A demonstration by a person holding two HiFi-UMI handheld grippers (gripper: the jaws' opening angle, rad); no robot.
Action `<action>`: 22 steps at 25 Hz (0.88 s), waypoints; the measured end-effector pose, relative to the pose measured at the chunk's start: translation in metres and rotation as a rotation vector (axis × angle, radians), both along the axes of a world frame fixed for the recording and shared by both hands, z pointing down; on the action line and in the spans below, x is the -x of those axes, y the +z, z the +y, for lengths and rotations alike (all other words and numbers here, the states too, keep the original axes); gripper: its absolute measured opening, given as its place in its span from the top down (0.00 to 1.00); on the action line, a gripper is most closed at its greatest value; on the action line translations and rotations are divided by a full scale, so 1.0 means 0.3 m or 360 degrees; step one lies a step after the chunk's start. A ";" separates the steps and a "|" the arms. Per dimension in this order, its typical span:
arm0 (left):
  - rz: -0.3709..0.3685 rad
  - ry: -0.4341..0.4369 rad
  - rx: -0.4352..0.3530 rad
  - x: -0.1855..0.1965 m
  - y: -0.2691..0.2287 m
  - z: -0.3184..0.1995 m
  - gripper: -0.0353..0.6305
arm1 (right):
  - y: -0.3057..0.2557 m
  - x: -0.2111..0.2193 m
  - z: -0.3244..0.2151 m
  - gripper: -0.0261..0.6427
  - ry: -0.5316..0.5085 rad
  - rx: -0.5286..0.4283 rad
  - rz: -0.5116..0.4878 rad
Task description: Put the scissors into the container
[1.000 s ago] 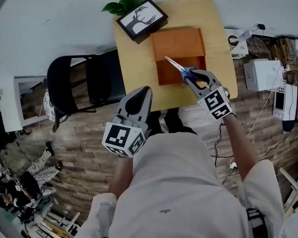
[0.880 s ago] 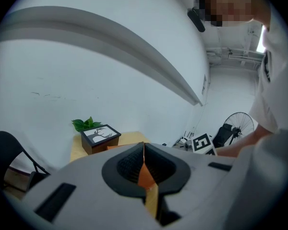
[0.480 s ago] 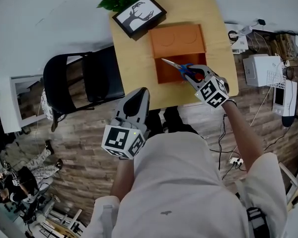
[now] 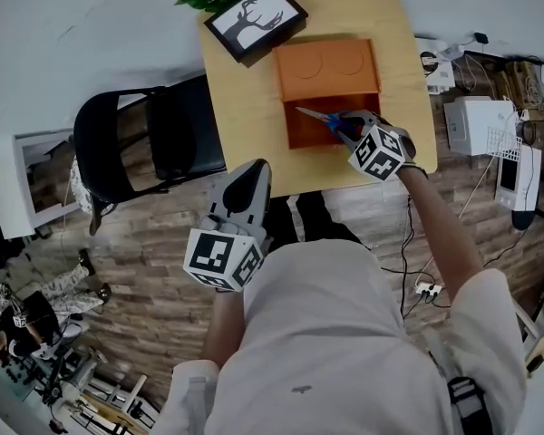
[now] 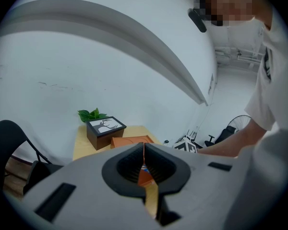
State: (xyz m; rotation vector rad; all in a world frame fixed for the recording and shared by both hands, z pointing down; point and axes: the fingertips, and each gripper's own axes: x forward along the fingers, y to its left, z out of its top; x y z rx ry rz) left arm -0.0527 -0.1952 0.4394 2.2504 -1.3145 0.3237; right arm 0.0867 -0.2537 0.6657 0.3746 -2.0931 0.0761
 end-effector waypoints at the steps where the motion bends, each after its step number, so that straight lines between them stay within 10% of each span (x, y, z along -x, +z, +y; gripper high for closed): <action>1: 0.0002 -0.0004 0.0004 0.004 0.003 0.000 0.94 | 0.017 -0.001 0.001 0.84 -0.0003 0.0015 0.0026; 22: 0.0004 -0.0046 0.0003 0.043 0.002 0.014 0.94 | 0.131 0.021 -0.020 0.83 -0.0017 0.0117 0.0239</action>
